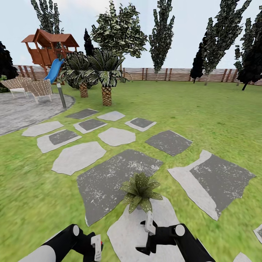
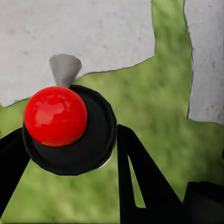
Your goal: Pick up the pesticide atomizer in the garden and spray insectifuge to fully cover both potted plants in the garden.
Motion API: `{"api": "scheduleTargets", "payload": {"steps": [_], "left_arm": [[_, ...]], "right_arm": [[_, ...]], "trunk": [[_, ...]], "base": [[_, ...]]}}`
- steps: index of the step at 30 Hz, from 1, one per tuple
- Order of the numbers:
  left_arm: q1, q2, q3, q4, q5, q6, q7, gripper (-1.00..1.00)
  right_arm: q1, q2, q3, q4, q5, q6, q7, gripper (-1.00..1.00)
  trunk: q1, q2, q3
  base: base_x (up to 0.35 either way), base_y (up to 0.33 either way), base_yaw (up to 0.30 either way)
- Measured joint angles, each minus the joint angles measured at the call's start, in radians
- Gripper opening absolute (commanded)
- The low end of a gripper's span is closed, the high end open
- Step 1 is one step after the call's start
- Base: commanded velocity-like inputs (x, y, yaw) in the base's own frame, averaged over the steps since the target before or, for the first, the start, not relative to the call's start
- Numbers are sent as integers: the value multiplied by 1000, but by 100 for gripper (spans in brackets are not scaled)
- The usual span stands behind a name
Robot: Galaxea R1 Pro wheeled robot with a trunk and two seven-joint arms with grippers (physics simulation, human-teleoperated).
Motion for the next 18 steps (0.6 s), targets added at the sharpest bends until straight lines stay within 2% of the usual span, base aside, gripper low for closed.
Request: {"api": "scheduleTargets", "payload": {"steps": [3,4,6,7,8,9,10,12,14,15,17,18], "left_arm": [[1,12,10,0,13,0,15,-100],[1,16,15,1,38,-1,34,-100],[13,19,24,19,130,-4,85,-100],[23,20,28,28,212,-6,121,-100],[36,20,30,32,302,-32,169,-100],[45,20,29,34,352,-62,213,-100],[52,20,29,35,382,-78,248,-100],[79,19,30,37,468,-102,371,-100],[102,16,30,37,527,-110,451,-100],[117,14,30,37,570,-128,503,-100],[148,12,28,53,633,-194,582,-100],[159,11,29,81,666,-239,624,-100]], "right_arm": [[0,-5,-6,2,-4,-1,-16,100],[1,-11,-9,7,-7,-1,-53,100],[3,-36,-26,64,-10,-5,-155,100],[4,-48,-44,145,-10,-27,-258,100],[5,-64,-70,247,-9,-89,-408,100],[5,-69,-92,314,-9,-134,-514,100],[5,-71,-108,355,-9,-160,-586,100],[6,-73,-148,456,-8,-240,-778,100],[7,-73,-164,499,-9,-300,-900,100],[11,-73,-171,516,-20,-336,-982,100],[36,-73,-179,529,-42,-397,-1095,100],[55,-73,-179,532,-73,-443,-1125,100]], "trunk": [[0,0,0],[0,0,0],[0,0,0],[0,0,0],[0,0,0],[0,0,0],[0,0,0],[0,0,0],[0,0,0],[0,0,0],[0,0,0],[0,0,0]], "base": [[0,0,0],[0,0,0],[0,0,0],[0,0,0],[0,0,0],[0,0,0],[0,0,0],[0,0,0],[0,0,0],[0,0,0],[0,0,0],[0,0,0]]}}
